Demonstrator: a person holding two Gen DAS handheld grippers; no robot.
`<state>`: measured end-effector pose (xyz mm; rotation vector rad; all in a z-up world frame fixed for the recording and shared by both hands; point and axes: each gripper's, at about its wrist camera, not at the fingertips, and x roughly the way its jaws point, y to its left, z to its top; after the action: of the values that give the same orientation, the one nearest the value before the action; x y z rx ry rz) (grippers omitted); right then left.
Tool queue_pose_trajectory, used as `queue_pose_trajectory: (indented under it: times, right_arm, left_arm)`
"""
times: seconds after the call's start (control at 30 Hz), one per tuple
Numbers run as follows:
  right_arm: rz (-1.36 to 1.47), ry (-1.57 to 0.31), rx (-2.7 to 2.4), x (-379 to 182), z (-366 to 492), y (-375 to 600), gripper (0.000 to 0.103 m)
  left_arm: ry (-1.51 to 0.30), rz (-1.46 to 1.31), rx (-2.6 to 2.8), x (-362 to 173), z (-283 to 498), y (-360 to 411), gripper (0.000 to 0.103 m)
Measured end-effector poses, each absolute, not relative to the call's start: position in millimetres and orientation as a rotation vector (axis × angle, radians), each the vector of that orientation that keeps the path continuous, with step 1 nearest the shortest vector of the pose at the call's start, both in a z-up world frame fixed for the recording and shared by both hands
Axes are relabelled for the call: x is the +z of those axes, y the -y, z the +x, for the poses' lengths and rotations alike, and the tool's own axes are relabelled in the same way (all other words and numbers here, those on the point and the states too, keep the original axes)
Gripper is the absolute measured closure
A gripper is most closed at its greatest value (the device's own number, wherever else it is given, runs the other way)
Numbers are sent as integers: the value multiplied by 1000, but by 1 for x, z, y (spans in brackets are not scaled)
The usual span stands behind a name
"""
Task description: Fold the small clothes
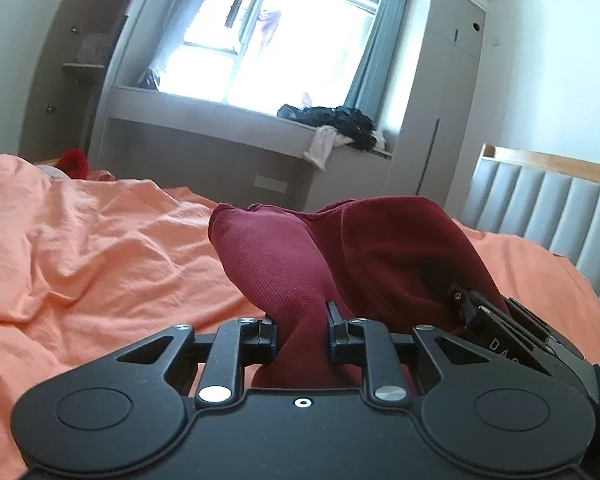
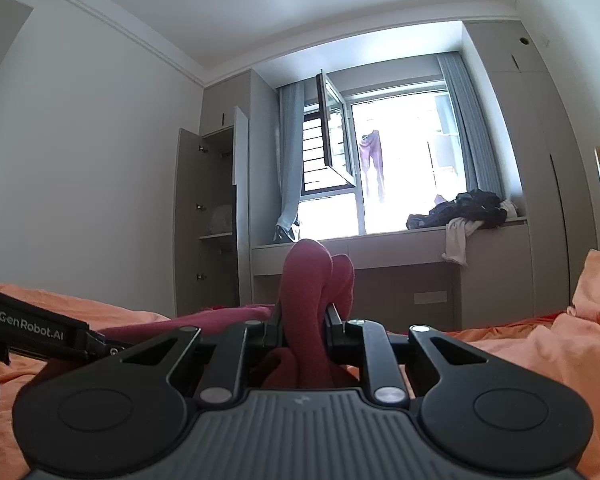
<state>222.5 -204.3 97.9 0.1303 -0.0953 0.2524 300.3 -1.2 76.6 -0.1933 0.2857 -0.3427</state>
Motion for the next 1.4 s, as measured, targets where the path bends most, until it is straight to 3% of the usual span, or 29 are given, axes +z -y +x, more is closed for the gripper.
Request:
queue_pose_trajectory:
  times: [0.4, 0.77, 0.83, 0.97, 1.17, 1.4]
  right_arm:
    - [172, -175, 152, 72, 270, 201, 81]
    - [226, -239, 104, 53, 274, 222, 54]
    - [228, -239, 92, 55, 272, 223, 45]
    - [240, -236, 79, 55, 271, 226, 26]
    - [245, -197, 78, 61, 256, 232, 5]
    - [221, -107, 69, 80, 226, 233, 0]
  left_arm:
    - [-454, -198, -251, 47, 340, -4, 73]
    - [-476, -169, -203, 41, 340, -3, 63]
    - [-480, -177, -197, 42, 339, -1, 59]
    - [-482, -217, -177, 44, 335, -5, 32]
    - [-445, -226, -152, 50, 327, -5, 11]
    - [-383, -204, -131, 60, 302, -9, 1]
